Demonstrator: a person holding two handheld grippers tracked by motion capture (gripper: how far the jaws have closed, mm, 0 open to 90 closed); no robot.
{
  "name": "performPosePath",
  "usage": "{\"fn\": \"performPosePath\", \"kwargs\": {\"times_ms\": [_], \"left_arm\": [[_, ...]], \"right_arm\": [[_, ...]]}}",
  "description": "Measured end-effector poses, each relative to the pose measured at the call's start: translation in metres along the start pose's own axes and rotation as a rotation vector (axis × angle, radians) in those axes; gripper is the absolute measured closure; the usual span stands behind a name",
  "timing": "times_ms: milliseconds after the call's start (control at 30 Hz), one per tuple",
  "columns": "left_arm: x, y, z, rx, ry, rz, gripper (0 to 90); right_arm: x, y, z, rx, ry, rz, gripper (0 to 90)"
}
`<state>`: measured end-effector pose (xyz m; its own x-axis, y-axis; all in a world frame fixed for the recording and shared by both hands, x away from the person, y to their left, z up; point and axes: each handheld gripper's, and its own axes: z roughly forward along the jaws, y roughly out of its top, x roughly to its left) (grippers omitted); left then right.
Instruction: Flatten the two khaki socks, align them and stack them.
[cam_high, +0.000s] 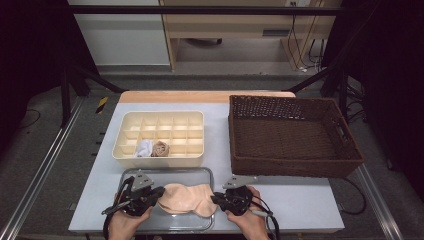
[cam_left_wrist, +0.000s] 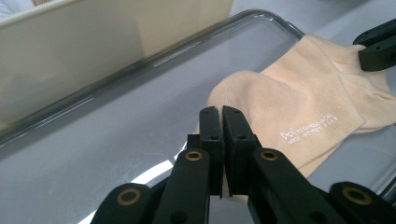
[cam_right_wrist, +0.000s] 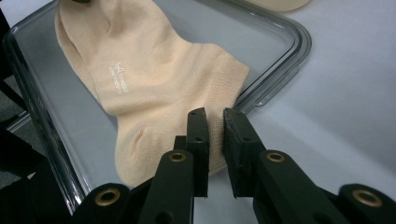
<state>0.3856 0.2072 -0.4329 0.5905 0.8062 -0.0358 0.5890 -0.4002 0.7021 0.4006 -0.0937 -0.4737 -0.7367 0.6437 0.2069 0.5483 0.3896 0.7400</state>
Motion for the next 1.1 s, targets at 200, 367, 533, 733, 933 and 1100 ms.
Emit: {"fn": "performPosePath", "kwargs": {"times_ms": [200,367,533,733,933,1100], "left_arm": [[-0.001,-0.004,-0.004,0.023,0.026,0.004,87.2],[0.002,-0.007,-0.001,0.015,0.070,0.001,73.2],[0.010,-0.012,0.005,0.047,0.048,-0.047,64.5],[0.011,-0.015,0.009,0.082,0.017,-0.050,79.0],[0.011,-0.015,0.011,0.099,0.015,-0.039,84.9],[0.012,-0.015,0.011,0.092,0.019,-0.037,85.3]], "right_arm": [[0.000,0.001,-0.001,-0.011,0.003,0.000,81.3],[0.000,0.001,-0.001,-0.018,-0.007,0.002,74.7],[-0.002,-0.002,-0.006,-0.057,-0.037,0.041,62.4],[-0.003,-0.008,0.003,-0.035,-0.038,0.058,57.3],[0.000,-0.011,0.009,-0.043,0.026,0.111,67.8],[0.000,-0.010,0.007,-0.043,0.047,0.121,80.5]]}}
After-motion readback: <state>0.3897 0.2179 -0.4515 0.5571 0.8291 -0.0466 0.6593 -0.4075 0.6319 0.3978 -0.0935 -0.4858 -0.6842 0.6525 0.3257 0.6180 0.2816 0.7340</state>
